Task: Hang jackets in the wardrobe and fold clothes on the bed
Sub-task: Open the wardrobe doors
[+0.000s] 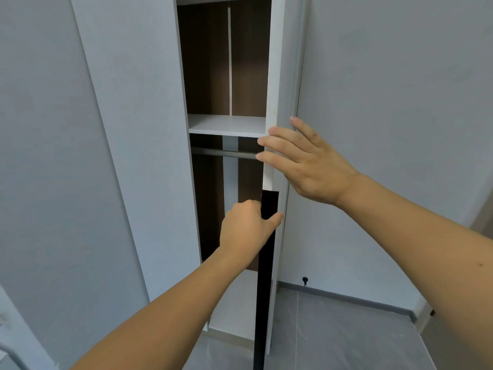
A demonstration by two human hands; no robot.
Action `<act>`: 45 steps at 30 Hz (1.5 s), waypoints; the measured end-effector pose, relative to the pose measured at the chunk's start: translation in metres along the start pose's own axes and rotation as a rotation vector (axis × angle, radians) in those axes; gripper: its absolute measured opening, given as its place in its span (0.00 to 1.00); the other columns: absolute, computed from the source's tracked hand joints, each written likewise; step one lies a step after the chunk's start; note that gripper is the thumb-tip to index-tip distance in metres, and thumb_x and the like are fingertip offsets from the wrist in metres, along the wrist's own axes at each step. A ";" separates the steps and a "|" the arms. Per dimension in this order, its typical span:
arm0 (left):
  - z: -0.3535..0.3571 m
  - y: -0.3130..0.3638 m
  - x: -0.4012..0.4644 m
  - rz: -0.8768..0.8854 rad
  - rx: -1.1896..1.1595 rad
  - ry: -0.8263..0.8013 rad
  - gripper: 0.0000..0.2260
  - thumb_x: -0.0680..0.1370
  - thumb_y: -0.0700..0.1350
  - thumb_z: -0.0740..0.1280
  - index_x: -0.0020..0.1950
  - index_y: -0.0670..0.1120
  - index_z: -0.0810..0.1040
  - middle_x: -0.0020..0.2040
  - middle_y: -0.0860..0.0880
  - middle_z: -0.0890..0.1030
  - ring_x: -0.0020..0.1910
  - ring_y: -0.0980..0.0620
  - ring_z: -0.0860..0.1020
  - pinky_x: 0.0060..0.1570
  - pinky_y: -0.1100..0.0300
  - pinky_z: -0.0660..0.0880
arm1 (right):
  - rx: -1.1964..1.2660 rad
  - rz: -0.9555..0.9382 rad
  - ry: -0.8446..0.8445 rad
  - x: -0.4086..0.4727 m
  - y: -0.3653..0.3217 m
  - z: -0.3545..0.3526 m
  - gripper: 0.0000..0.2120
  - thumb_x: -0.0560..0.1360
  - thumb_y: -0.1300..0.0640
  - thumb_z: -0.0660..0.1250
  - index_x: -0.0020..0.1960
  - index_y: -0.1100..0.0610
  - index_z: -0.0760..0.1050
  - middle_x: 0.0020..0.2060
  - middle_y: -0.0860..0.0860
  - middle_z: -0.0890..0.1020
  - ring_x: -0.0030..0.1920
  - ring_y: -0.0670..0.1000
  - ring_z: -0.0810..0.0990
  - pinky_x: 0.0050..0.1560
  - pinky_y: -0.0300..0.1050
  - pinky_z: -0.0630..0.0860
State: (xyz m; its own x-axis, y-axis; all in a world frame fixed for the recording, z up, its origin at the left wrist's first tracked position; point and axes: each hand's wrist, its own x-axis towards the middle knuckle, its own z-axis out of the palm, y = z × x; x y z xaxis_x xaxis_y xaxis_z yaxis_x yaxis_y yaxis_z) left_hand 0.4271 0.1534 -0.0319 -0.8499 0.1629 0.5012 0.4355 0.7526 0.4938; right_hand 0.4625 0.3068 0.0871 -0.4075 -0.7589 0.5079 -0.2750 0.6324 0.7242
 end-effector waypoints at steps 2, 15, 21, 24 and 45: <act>-0.002 -0.013 0.000 0.054 0.036 -0.061 0.22 0.74 0.68 0.63 0.40 0.49 0.79 0.33 0.53 0.80 0.31 0.57 0.79 0.31 0.67 0.72 | 0.084 0.011 0.069 0.014 -0.006 -0.007 0.20 0.77 0.69 0.56 0.67 0.61 0.74 0.66 0.61 0.75 0.69 0.62 0.71 0.74 0.59 0.61; -0.114 -0.165 0.044 0.106 0.517 -0.086 0.28 0.84 0.57 0.50 0.80 0.45 0.51 0.80 0.47 0.53 0.79 0.47 0.50 0.74 0.56 0.46 | 1.005 0.671 0.084 0.173 -0.053 0.014 0.23 0.82 0.62 0.58 0.76 0.55 0.61 0.73 0.51 0.65 0.72 0.49 0.64 0.65 0.34 0.59; -0.126 -0.213 0.090 0.224 0.834 -0.143 0.27 0.84 0.57 0.49 0.80 0.48 0.48 0.81 0.46 0.47 0.79 0.44 0.43 0.75 0.47 0.38 | 1.424 1.017 -0.066 0.232 -0.061 0.092 0.22 0.83 0.60 0.58 0.75 0.55 0.60 0.72 0.52 0.65 0.46 0.41 0.68 0.29 0.17 0.64; -0.110 -0.227 0.123 0.055 0.793 -0.102 0.30 0.82 0.56 0.53 0.80 0.46 0.47 0.81 0.44 0.46 0.79 0.42 0.43 0.75 0.45 0.40 | 1.484 1.126 -0.124 0.253 -0.061 0.139 0.22 0.83 0.58 0.57 0.76 0.55 0.59 0.72 0.52 0.67 0.41 0.40 0.67 0.23 0.21 0.66; 0.058 -0.338 0.372 -0.332 0.063 0.205 0.60 0.69 0.71 0.66 0.73 0.45 0.23 0.78 0.43 0.34 0.78 0.41 0.38 0.74 0.40 0.54 | 1.400 1.328 0.101 0.370 -0.025 0.405 0.19 0.85 0.53 0.51 0.75 0.51 0.62 0.63 0.40 0.70 0.59 0.40 0.71 0.53 0.30 0.66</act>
State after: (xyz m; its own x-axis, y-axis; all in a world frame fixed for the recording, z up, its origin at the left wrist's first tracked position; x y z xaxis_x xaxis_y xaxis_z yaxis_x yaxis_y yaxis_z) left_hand -0.0534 -0.0032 -0.0536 -0.8619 -0.2217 0.4561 0.1227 0.7815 0.6117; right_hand -0.0336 0.0731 0.0681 -0.8809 0.2655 0.3919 -0.2949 0.3400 -0.8930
